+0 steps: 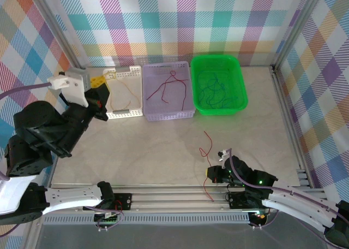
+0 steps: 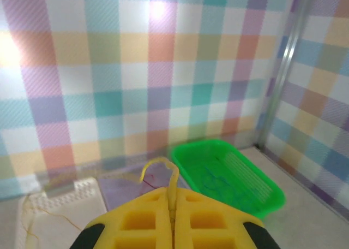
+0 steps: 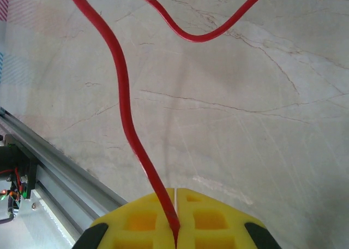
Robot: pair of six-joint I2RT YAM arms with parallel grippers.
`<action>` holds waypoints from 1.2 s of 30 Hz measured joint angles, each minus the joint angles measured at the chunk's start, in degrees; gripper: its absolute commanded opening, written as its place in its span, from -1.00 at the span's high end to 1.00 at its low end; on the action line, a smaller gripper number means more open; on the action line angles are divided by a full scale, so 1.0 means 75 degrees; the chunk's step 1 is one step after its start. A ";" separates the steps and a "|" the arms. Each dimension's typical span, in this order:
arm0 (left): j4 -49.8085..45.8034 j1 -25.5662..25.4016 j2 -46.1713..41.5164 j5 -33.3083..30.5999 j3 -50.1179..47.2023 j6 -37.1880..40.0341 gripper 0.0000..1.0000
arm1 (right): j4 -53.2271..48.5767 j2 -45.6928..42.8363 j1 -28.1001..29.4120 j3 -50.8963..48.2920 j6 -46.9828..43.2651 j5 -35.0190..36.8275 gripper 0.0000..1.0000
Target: Untangle the cables
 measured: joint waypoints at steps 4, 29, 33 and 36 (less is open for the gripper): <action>0.0047 0.1518 0.0475 0.0530 0.0213 0.0105 1.00 | -0.0326 0.0181 0.0000 0.0662 -0.0187 -0.0017 1.00; 0.0909 0.6988 0.2932 0.4680 -0.1690 -0.2078 1.00 | -0.2037 0.2891 0.0000 0.6994 -0.3212 -0.0755 1.00; 0.0962 0.7041 0.3089 0.4756 -0.1778 -0.2203 1.00 | -0.2104 0.3174 0.0000 0.7405 -0.3503 -0.0901 1.00; 0.0898 0.7041 0.3092 0.4960 -0.1623 -0.2375 1.00 | -0.2127 0.3168 0.0000 0.7513 -0.3608 -0.0953 1.00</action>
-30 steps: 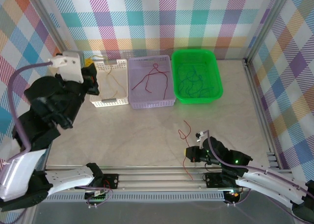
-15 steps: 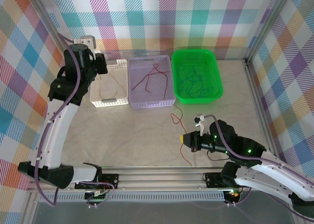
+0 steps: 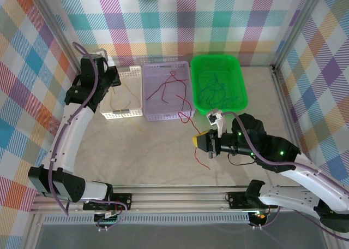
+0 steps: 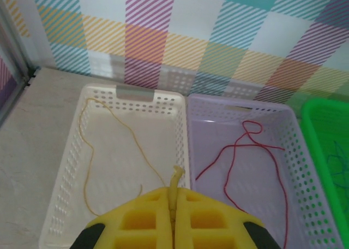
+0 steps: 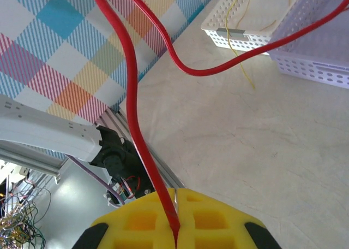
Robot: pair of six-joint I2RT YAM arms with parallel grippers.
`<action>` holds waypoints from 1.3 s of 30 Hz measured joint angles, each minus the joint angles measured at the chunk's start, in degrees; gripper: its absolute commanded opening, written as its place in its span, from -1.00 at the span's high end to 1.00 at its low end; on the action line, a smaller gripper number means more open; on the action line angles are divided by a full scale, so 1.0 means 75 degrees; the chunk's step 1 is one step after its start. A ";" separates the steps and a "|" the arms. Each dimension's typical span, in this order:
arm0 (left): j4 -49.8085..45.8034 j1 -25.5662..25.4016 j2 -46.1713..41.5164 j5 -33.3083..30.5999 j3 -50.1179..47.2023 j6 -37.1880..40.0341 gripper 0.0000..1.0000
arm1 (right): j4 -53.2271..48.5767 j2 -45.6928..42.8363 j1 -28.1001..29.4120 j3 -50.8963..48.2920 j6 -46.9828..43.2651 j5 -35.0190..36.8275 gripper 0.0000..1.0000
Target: Untangle the cables
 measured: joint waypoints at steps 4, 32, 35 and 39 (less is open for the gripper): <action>-0.0044 0.0000 -0.0038 0.0169 0.0892 -0.0160 1.00 | 0.0003 0.0009 0.0000 0.0067 -0.0085 -0.0067 1.00; 0.0927 0.0003 0.1035 -0.0455 -0.0615 -0.0085 1.00 | -0.0458 0.1020 0.0000 0.1384 -0.0146 -0.0321 1.00; 0.1064 0.0003 0.1282 -0.0522 -0.0886 -0.0184 1.00 | -0.0629 0.1612 -0.0023 0.2040 -0.0184 -0.0326 1.00; 0.1212 0.0009 0.1830 -0.0586 -0.0973 -0.0300 1.00 | -0.0761 0.2643 -0.0420 0.2911 -0.0210 -0.0807 1.00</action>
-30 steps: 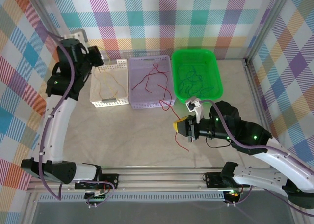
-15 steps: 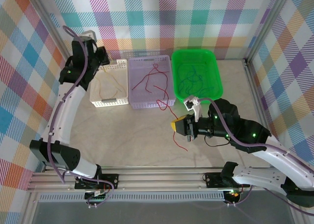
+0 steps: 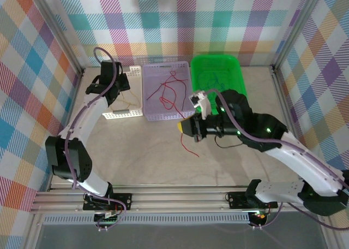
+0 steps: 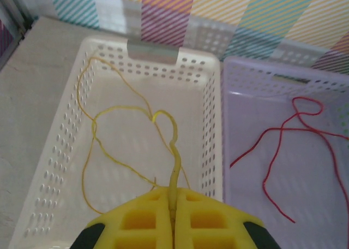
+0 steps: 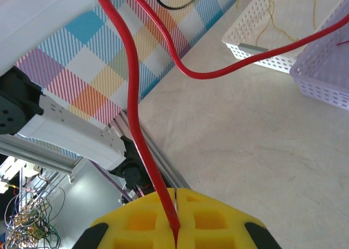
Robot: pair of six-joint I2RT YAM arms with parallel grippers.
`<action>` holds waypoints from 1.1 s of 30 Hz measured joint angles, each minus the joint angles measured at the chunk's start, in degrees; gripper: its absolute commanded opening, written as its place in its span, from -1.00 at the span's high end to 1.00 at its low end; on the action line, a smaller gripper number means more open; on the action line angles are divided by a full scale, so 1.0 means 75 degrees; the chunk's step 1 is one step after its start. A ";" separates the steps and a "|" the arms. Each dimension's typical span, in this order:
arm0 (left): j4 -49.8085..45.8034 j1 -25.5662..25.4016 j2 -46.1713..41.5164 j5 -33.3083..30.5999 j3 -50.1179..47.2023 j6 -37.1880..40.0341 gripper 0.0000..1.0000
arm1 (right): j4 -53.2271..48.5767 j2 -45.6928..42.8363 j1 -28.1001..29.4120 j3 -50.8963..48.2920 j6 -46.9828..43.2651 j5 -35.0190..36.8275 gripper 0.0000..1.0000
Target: Untangle the cables
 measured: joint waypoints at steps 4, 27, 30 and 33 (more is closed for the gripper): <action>0.0035 0.0017 0.0545 -0.0032 -0.0003 -0.0035 1.00 | -0.0009 0.0950 -0.0991 0.0423 0.0111 -0.0866 1.00; -0.0245 0.0449 0.3509 -0.0157 0.1769 -0.0239 1.00 | -0.0125 0.7472 -0.3515 0.4572 0.0455 -0.2996 1.00; -0.0318 0.0455 0.3780 -0.0268 0.2148 -0.0291 1.00 | -0.0233 0.8102 -0.3590 0.5082 0.0449 -0.2946 1.00; -0.0391 0.0455 0.4057 -0.0376 0.2477 -0.0347 0.99 | -0.0358 0.8644 -0.3602 0.5584 0.0443 -0.2809 1.00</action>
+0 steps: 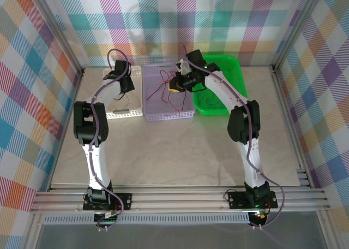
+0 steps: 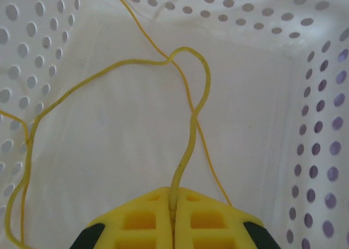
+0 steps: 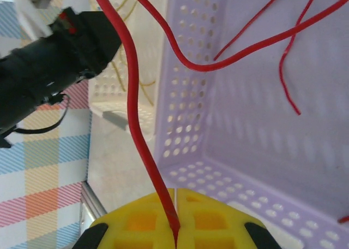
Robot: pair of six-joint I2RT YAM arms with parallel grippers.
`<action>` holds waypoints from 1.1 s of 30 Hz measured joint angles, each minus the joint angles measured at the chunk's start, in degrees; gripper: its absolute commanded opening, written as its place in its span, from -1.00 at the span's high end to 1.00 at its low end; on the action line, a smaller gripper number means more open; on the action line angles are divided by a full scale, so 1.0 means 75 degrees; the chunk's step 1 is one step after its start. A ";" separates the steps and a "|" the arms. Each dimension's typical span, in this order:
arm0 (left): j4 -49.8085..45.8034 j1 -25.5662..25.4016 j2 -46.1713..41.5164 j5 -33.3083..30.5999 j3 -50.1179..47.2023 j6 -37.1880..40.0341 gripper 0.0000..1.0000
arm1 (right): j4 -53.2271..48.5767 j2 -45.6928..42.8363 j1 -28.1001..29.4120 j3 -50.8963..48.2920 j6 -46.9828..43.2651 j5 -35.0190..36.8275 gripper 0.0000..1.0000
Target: Untangle the cables
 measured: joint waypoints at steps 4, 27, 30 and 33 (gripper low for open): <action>-0.0052 0.0032 0.0312 -0.0085 0.0099 -0.0052 0.83 | -0.0085 0.0656 -0.0073 0.0586 0.0000 0.0195 1.00; -0.0262 0.0236 0.0289 0.0347 0.0230 -0.0484 -0.36 | 0.0187 0.3209 -0.0265 0.2830 0.0437 0.0734 1.00; -0.0254 0.0236 -0.0163 0.0434 0.0230 -0.0527 -0.52 | 0.0219 0.3287 -0.0265 0.2833 0.0443 0.0737 1.00; -0.0248 0.0236 -0.0609 0.0527 0.0230 -0.0597 -0.63 | 0.0210 0.3305 -0.0262 0.2833 0.0425 0.0796 1.00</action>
